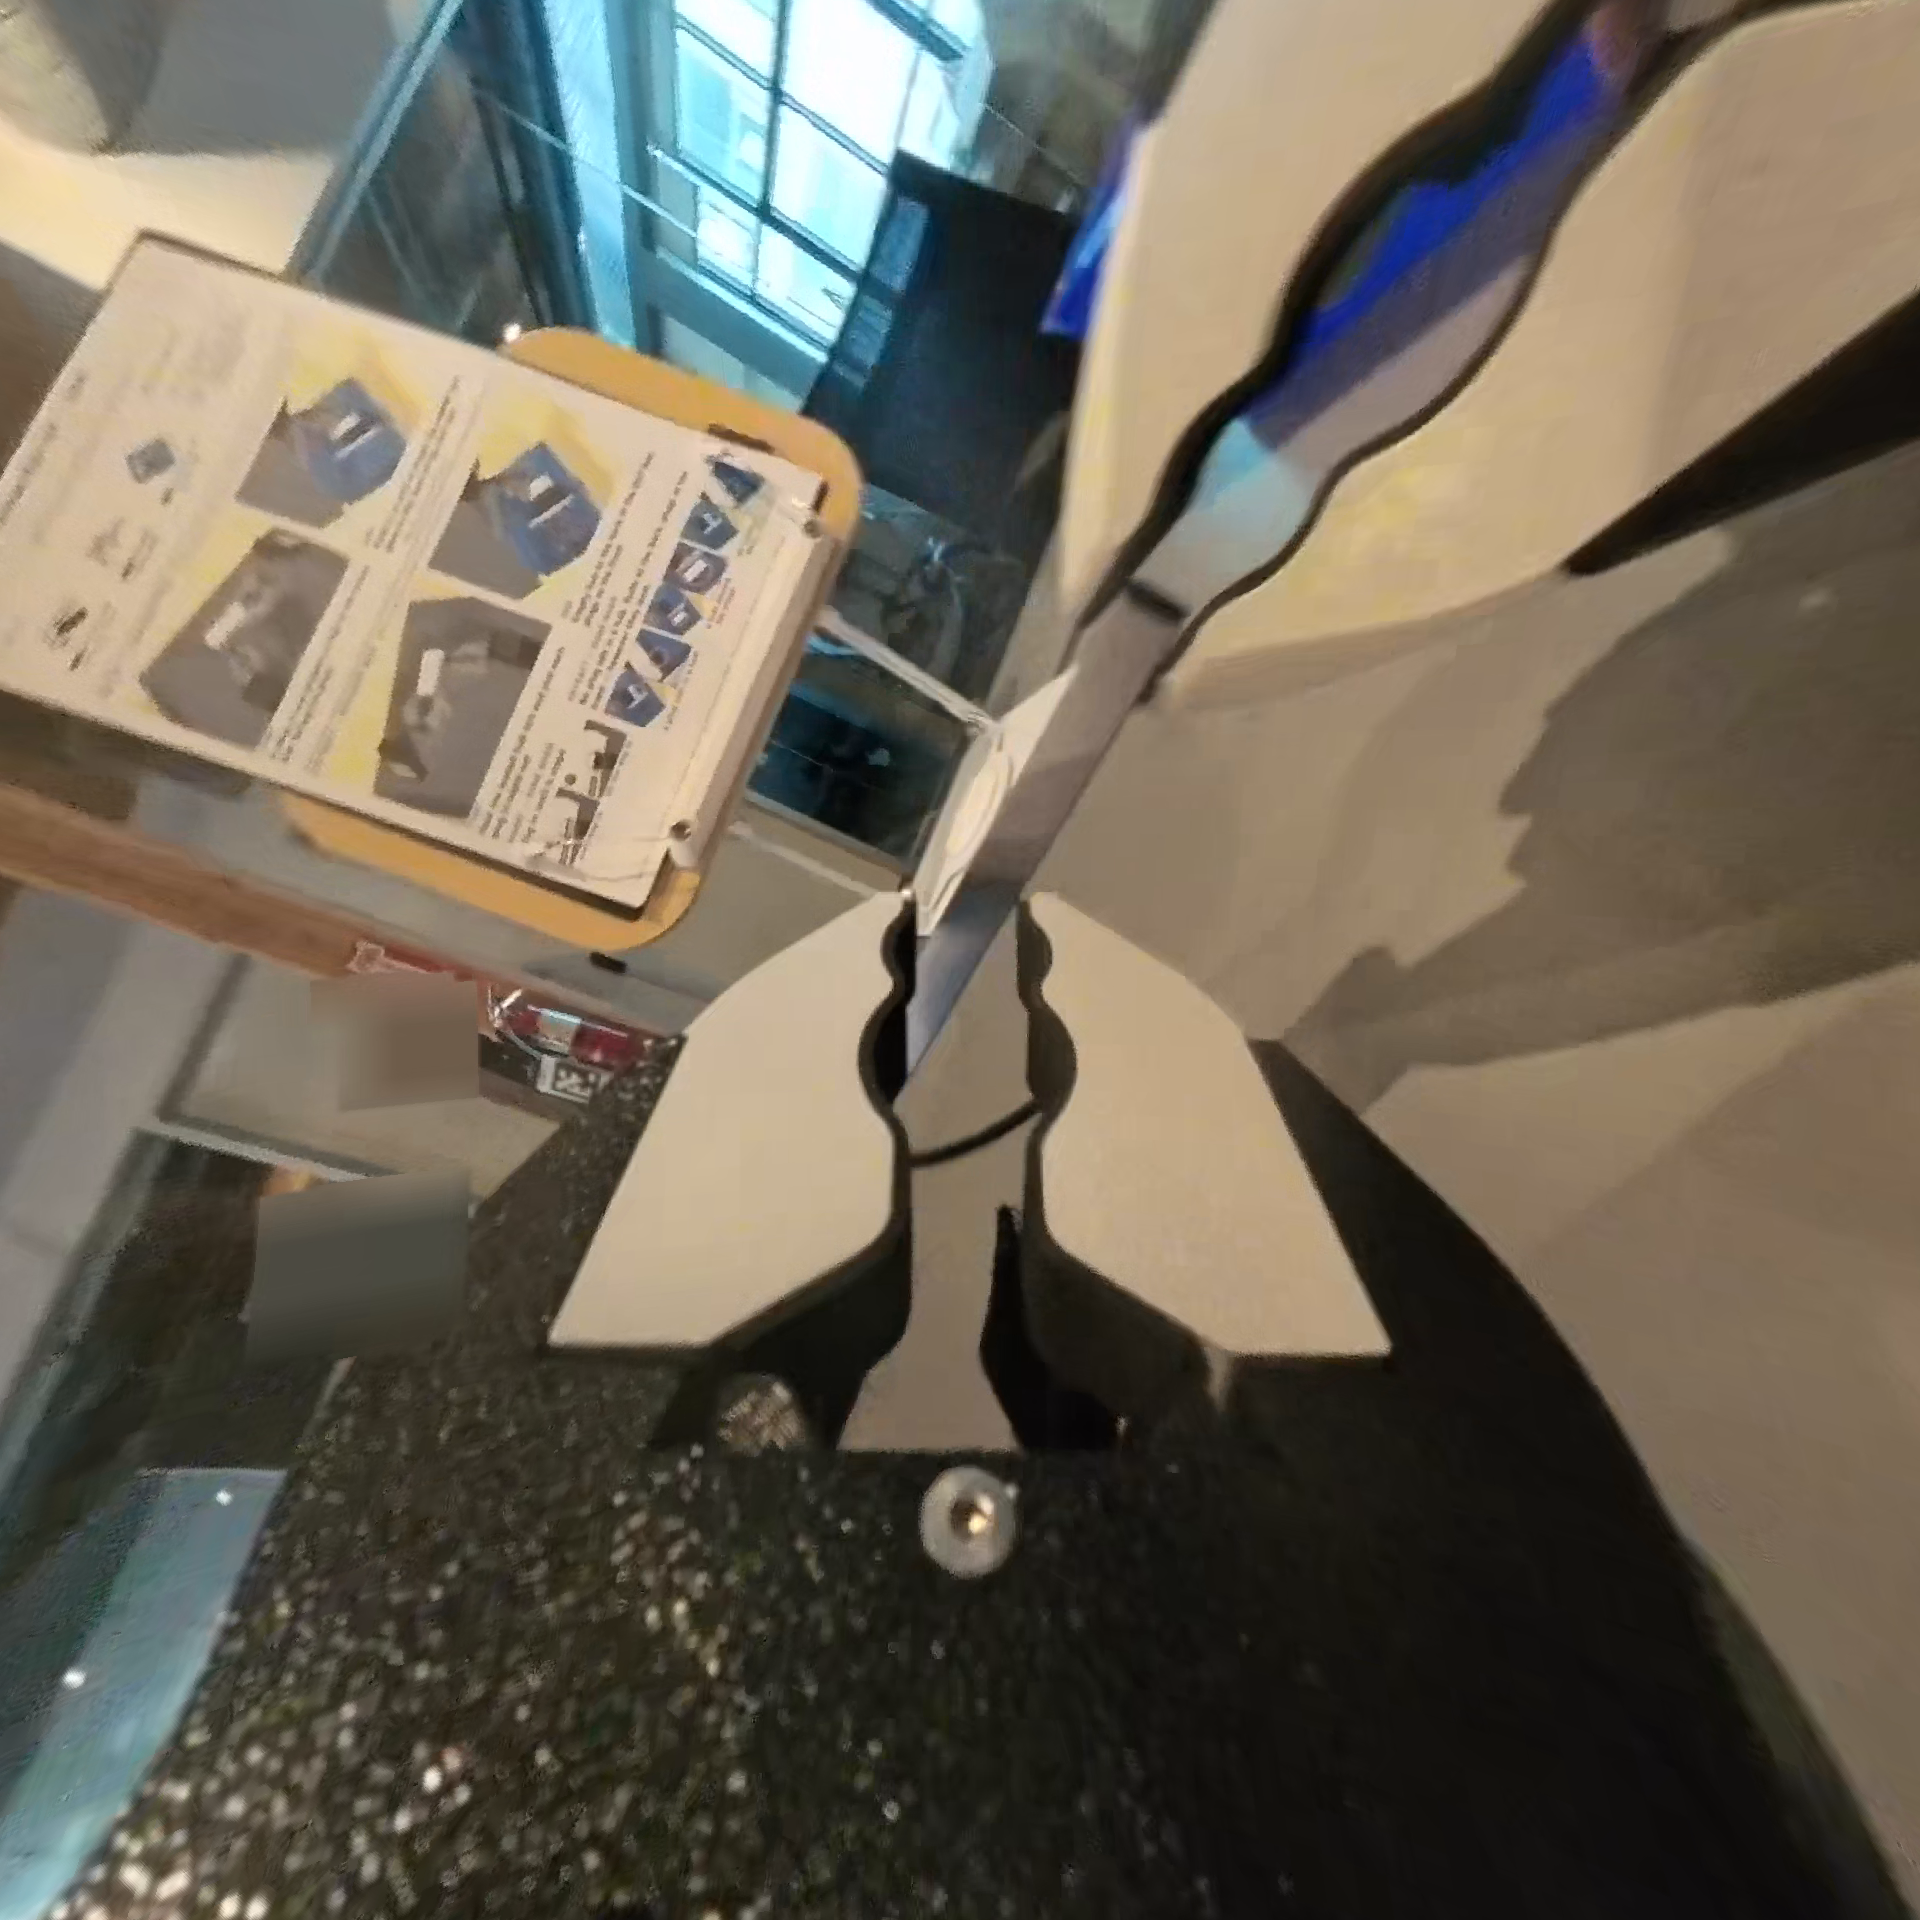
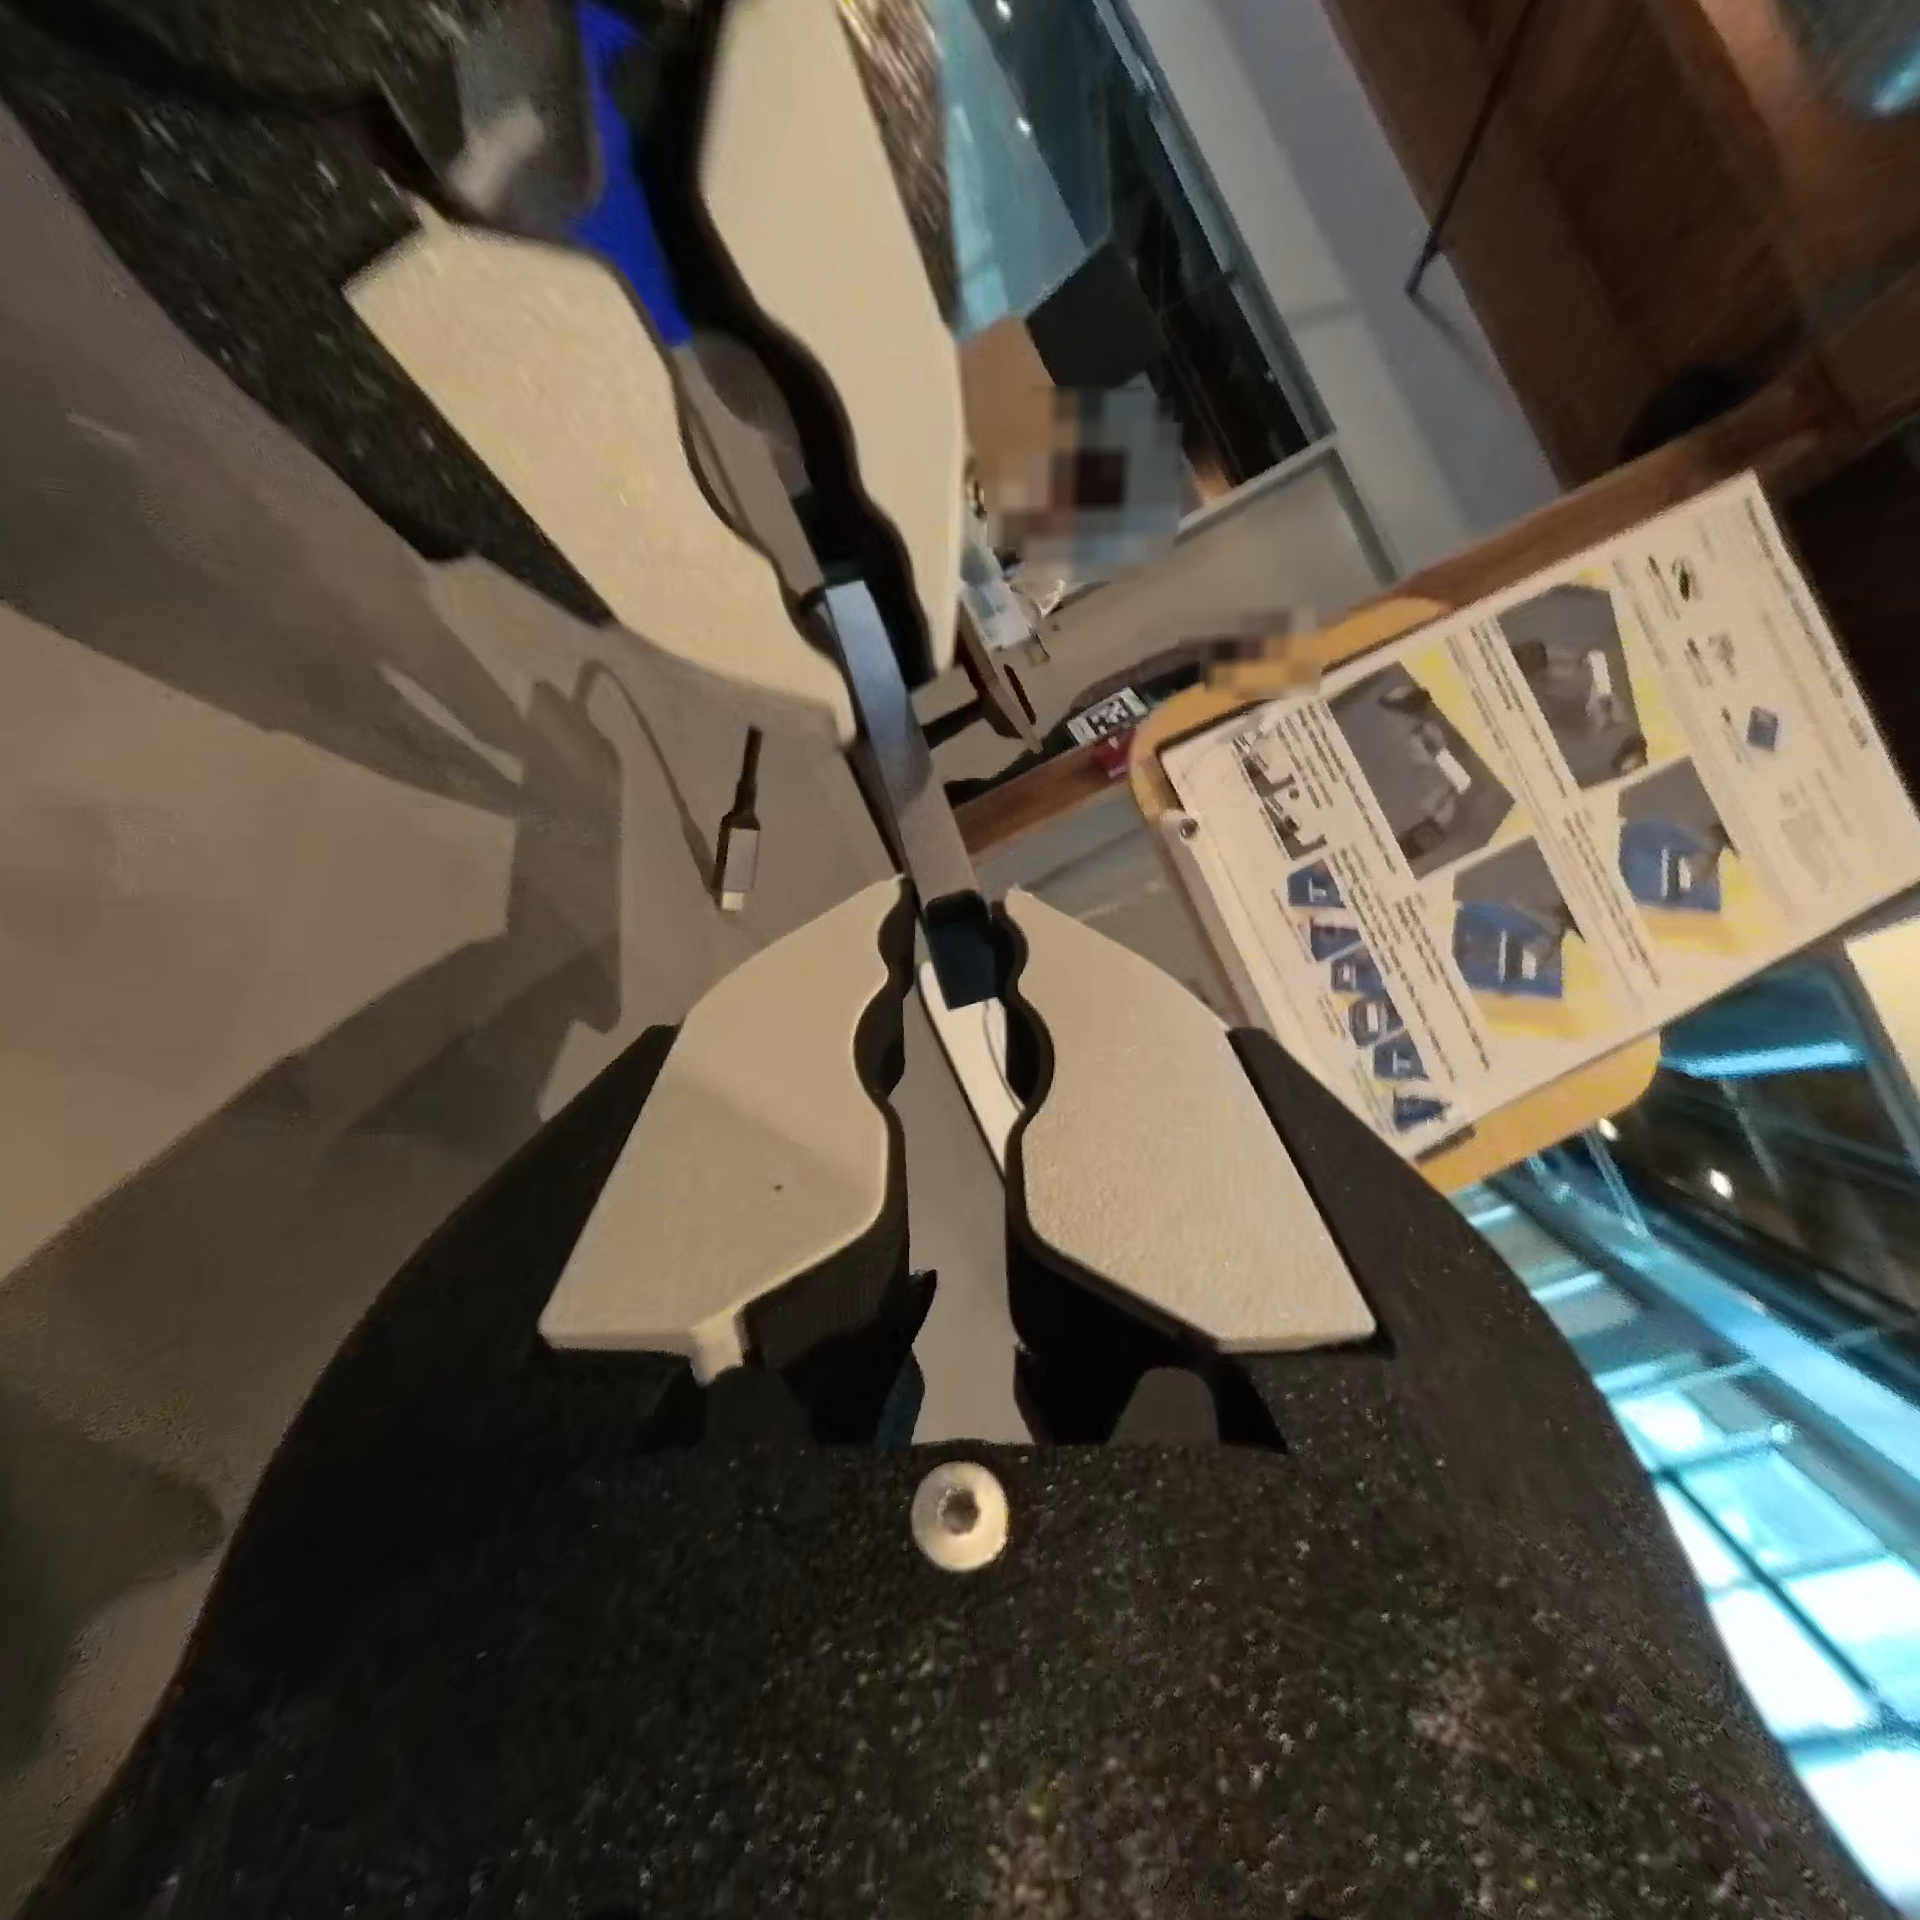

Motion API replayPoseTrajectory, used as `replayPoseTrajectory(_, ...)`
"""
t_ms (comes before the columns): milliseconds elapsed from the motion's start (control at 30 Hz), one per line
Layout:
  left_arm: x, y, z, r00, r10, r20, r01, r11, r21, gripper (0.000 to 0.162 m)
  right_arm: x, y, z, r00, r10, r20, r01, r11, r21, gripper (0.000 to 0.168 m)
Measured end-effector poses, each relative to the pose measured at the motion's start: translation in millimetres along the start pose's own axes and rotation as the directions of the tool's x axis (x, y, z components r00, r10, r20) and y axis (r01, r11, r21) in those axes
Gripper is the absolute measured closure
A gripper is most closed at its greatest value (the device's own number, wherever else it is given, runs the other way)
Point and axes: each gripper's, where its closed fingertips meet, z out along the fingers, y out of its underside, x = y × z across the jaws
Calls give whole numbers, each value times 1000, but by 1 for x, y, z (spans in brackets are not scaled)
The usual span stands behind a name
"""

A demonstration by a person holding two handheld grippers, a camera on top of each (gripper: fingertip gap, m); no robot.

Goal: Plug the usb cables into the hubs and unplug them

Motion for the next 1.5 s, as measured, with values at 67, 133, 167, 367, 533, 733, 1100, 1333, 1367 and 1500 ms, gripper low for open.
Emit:
replayPoseTrajectory(67,-13,3,-3,994,-110,16,110,994,16,144,11,8,-2,997,67,-36,-68,997,-24,155)
replayPoseTrajectory(133,-18,5,-5,967,-253,-23,254,966,39,145,21,14,-4,983,170,-66,-172,985,-30,155)
replayPoseTrajectory(167,-18,4,-6,945,-320,-59,323,945,54,147,26,16,-5,971,228,-76,-231,973,-24,155)
replayPoseTrajectory(367,-9,-11,-8,755,-599,-268,641,761,104,150,48,20,-13,866,491,-92,-488,871,52,157)
replayPoseTrajectory(533,-12,-16,-9,591,-727,-350,797,594,111,152,61,13,-21,735,677,-32,-664,729,163,157)
replayPoseTrajectory(733,-11,-12,-6,529,-766,-365,837,542,75,153,62,-8,-27,624,766,153,-775,583,244,157)
replayPoseTrajectory(1100,-17,2,-4,563,-773,-292,820,567,81,152,50,-14,-25,644,737,206,-764,607,218,157)
replayPoseTrajectory(1333,-15,6,-2,579,-768,-274,809,584,71,152,48,-6,-22,602,772,204,-798,577,174,157)
replayPoseTrajectory(1367,-15,7,-2,580,-768,-271,807,586,66,152,47,-3,-21,586,785,202,-810,565,158,157)
replayPoseTrajectory(1500,-14,10,-1,588,-766,-261,801,596,56,152,42,19,-14,482,863,151,-875,483,36,157)
